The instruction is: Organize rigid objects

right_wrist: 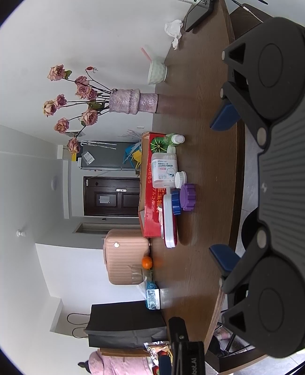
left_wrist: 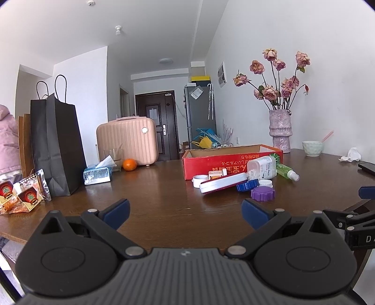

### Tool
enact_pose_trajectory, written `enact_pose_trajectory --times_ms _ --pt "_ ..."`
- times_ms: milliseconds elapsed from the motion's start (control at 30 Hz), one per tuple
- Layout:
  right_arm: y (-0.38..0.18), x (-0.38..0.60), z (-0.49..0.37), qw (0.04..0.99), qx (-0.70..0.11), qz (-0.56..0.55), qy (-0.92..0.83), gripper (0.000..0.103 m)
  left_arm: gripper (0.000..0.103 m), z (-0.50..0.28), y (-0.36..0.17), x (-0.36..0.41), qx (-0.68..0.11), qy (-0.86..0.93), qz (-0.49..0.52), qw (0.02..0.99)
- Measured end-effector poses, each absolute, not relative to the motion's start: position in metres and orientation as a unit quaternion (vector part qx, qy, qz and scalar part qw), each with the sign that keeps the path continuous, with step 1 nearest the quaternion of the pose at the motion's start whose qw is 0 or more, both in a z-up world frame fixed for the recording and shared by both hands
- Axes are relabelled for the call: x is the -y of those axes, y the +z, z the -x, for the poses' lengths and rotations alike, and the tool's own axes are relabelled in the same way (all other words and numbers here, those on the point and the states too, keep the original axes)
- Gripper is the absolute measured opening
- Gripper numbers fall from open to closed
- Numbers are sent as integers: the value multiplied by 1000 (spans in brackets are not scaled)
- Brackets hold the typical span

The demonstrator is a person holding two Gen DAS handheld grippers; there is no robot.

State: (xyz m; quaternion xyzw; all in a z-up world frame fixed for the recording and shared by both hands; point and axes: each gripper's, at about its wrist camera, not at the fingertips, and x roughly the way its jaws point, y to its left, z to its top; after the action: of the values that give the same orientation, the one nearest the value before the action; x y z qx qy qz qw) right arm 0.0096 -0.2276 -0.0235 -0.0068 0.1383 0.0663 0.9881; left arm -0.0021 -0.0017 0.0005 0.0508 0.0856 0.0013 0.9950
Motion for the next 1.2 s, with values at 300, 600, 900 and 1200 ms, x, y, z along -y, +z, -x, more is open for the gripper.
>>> enact_pose_trajectory --times_ms 300,600,900,1200 --pt "-25 227 -9 988 -138 5 68 103 103 3 0 2 -86 0 -50 995" --pt "-25 227 -10 988 -140 7 65 103 103 3 0 2 -85 1 -53 995" --pt "-26 229 -10 988 -141 9 60 103 103 3 -1 3 -84 2 -56 995" --pt "-27 227 -10 988 -142 10 58 103 103 3 -2 3 -85 1 -56 995"
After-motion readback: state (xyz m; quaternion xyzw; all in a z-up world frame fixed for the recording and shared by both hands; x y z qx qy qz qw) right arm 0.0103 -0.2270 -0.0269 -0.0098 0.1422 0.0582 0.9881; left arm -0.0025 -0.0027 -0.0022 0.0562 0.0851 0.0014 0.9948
